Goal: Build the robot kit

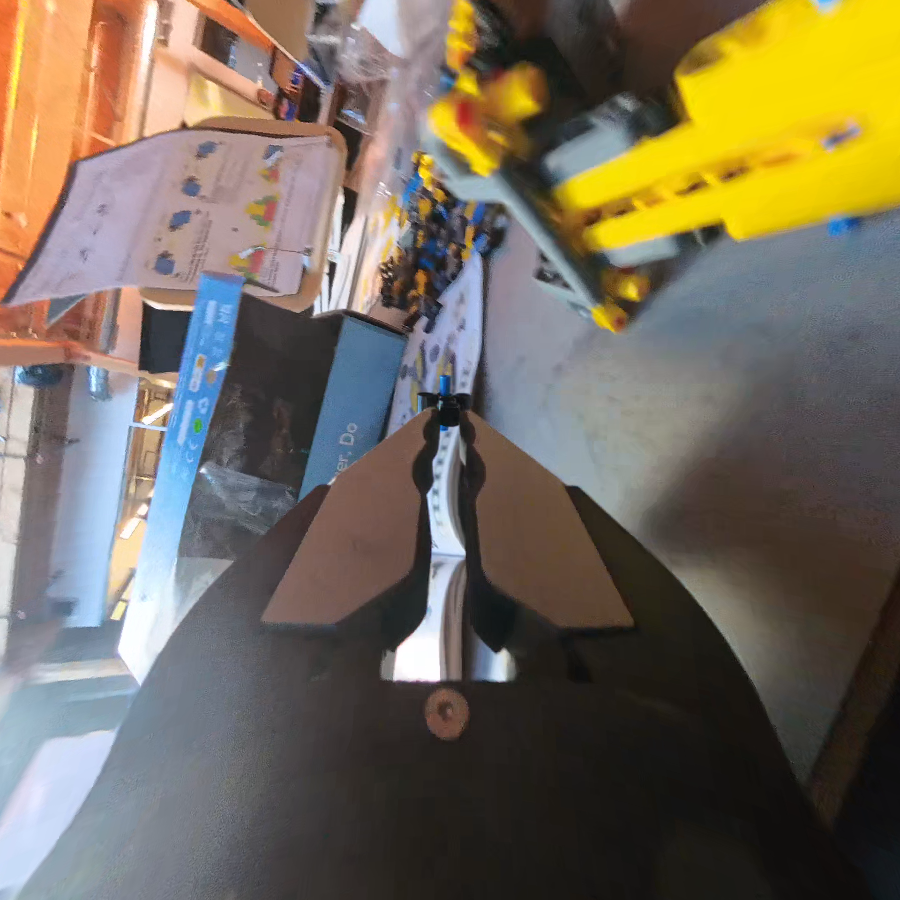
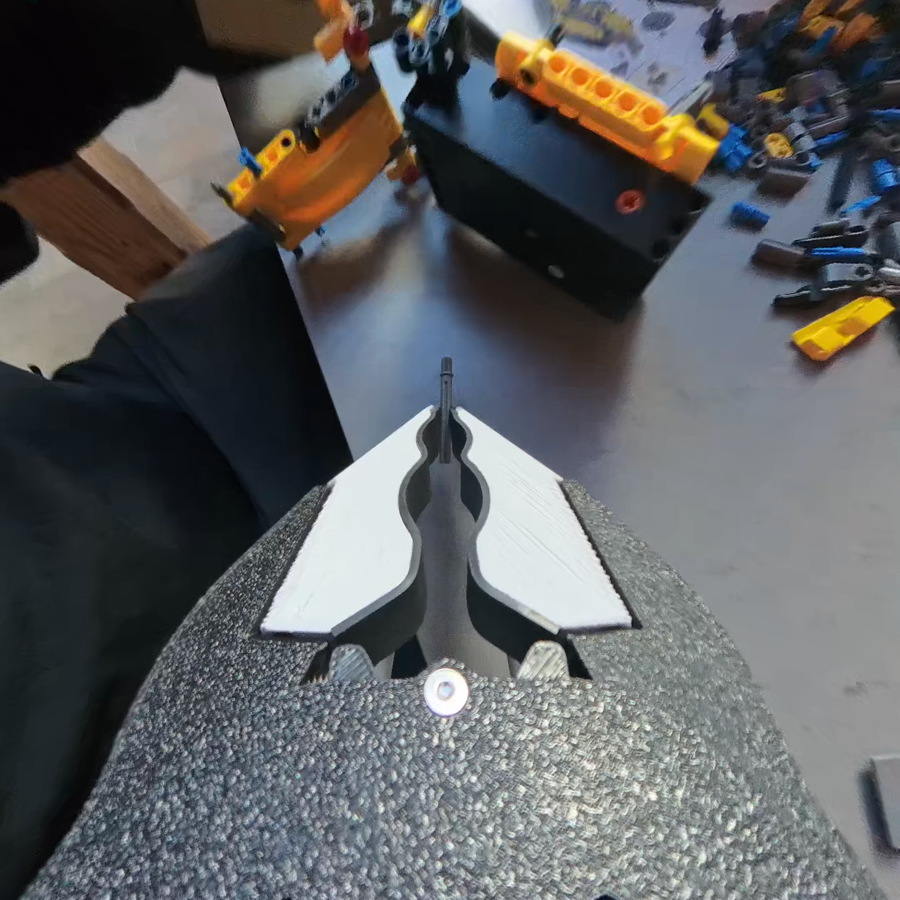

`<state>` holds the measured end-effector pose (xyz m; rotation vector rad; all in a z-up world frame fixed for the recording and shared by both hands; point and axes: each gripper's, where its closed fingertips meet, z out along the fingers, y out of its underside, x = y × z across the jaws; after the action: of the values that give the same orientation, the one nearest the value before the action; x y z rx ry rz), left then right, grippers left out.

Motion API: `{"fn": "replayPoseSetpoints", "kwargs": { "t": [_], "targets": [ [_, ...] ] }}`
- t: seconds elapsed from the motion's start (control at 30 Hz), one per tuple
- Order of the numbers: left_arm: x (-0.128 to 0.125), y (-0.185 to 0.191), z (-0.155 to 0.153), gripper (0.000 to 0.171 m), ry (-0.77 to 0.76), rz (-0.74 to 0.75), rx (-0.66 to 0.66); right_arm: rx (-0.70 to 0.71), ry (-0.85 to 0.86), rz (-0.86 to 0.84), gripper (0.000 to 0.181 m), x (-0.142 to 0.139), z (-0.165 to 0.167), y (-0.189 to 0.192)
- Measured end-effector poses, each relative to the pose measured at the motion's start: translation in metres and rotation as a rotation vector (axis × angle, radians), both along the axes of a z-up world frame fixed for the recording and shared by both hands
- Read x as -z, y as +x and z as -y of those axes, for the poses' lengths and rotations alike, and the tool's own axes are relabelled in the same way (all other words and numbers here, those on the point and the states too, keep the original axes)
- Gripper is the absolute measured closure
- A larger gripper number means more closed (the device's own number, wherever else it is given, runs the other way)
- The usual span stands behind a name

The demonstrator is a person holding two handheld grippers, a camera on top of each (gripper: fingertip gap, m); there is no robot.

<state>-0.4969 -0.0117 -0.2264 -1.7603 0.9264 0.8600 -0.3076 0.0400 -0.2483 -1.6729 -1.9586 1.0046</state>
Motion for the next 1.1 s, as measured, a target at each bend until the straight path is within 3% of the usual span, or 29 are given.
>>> {"fn": "replayPoseSetpoints", "kwargs": {
  "t": [0.13,0.23,0.27,0.33,0.47,0.57,0.67,0.77,0.9,1.1],
  "targets": [
    [0.016,0.010,0.007,0.167,-0.057,-0.085,0.074,0.033,-0.043,-0.051,0.178,-0.019,-0.019,-0.005],
    [0.022,0.017,0.009,0.164,-0.105,0.019,0.110,0.042,-0.079,-0.077,0.178,-0.028,-0.029,-0.010],
    [0.021,0.017,0.009,0.149,-0.110,0.060,0.110,0.045,-0.089,-0.082,0.178,-0.031,-0.032,-0.012],
    [0.019,0.013,0.011,0.137,-0.117,0.103,0.099,0.043,-0.106,-0.086,0.178,-0.033,-0.036,-0.014],
    [0.014,0.009,0.016,0.134,-0.127,0.151,0.097,0.040,-0.150,-0.096,0.178,-0.036,-0.041,-0.017],
    [-0.010,0.009,0.021,0.145,-0.075,0.165,0.105,0.017,-0.170,-0.103,0.178,-0.043,-0.037,-0.016],
    [-0.058,0.032,0.018,0.151,0.016,0.160,0.157,-0.023,-0.175,-0.088,0.178,-0.049,-0.030,-0.016],
    [-0.086,0.089,0.000,0.152,0.032,0.099,0.283,-0.076,-0.193,-0.082,0.178,-0.057,-0.019,-0.020],
    [-0.072,0.141,-0.034,0.153,-0.062,-0.037,0.381,-0.126,-0.208,-0.086,0.178,-0.067,-0.007,-0.024],
    [-0.056,0.159,-0.057,0.165,-0.045,-0.269,0.443,-0.160,-0.274,-0.078,0.178,-0.077,0.001,-0.017]
  ]
}}
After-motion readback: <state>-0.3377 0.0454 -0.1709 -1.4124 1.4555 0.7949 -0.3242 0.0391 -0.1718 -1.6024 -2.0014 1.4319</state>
